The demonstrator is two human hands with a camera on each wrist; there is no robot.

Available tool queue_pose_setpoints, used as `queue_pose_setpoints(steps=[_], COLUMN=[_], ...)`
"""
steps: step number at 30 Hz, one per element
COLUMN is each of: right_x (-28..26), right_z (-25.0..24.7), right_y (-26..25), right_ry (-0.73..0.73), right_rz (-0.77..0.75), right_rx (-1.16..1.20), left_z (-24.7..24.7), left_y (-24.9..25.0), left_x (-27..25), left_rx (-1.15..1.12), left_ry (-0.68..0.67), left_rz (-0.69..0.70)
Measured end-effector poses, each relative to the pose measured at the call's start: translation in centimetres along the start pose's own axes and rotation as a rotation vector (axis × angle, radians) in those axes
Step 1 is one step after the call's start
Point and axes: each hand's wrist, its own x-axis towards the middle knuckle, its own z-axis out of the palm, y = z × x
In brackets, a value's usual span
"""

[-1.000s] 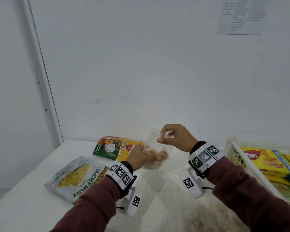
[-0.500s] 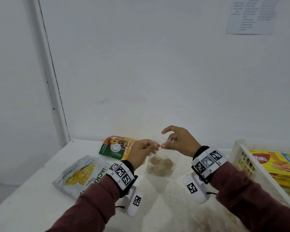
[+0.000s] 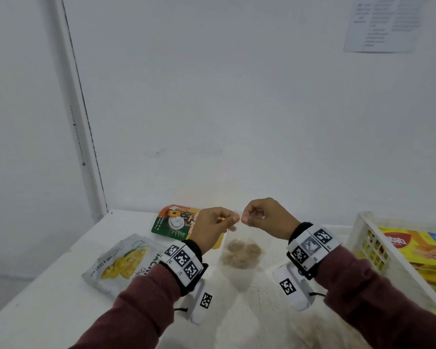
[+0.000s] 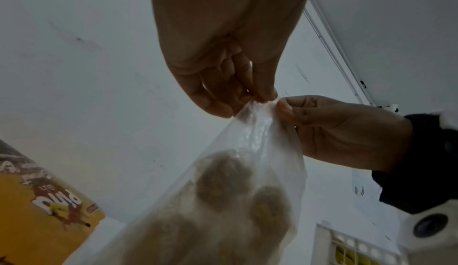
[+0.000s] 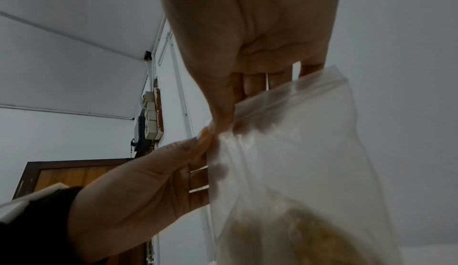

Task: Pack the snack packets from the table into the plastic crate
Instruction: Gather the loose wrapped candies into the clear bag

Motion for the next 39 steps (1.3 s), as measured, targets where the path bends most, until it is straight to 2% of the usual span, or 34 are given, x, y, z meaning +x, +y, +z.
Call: queue_pose_setpoints(steps=[5, 14, 17, 22, 25, 30, 39], right_x=[-0.1, -0.2, -0.2, -0.4, -0.4, -0.3, -0.9], right_z=[0.4, 1.8, 1.8, 1.4, 1.5, 2.3, 2.5], right_y=[-0.1, -1.3, -1.6, -1.3, -0.9, -1.2, -1.1], right_ry=[-0.024, 0.111, 0.135, 0.084, 0.096, 0.128, 0.11], right_rz=[-0.013, -0.001, -0.01, 0.04, 0.035, -0.002, 0.085], right_rx=[-0.04, -0.267, -0.237, -0.22, -0.175, -0.275, -0.172], left_z=[-0.1, -0.3, -0.8, -2.0, -2.5, -2.5, -4.2], left_y=[-0.1, 0.2, 0.0, -0.5, -0.2, 0.2, 0.4], left_x=[0.0, -0.4, -0.5, -0.4, -0.7, -1.3, -1.9], left_rx=[-0.006, -0.045, -0.033, -0.108, -0.164, -0.231, -0.252], left_ry=[0.009, 0.019, 0.026, 0.082, 0.042, 0.004, -0.01], left_rz=[-0.003, 0.03, 0.031, 0.005, -0.006, -0.059, -0.085])
